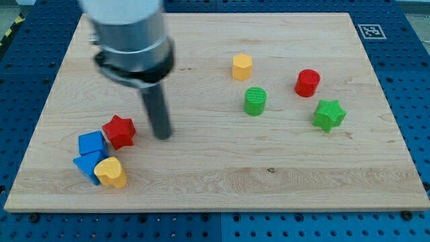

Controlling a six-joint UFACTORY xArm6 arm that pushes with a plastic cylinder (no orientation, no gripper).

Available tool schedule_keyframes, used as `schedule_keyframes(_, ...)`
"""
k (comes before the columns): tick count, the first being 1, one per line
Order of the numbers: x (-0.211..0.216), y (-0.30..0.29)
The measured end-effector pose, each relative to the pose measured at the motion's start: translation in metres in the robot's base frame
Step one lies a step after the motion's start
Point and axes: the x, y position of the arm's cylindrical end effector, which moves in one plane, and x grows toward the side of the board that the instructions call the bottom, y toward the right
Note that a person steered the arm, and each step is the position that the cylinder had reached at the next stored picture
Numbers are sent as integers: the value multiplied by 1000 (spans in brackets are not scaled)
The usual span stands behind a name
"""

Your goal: Move the green star diagonal to the red circle

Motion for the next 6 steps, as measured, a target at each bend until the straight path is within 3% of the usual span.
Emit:
schedule_keyframes(2,-8,194)
schedule_keyframes(3,-27,222)
schedule_keyframes(5,-73,223)
schedule_keyframes(6,-73,209)
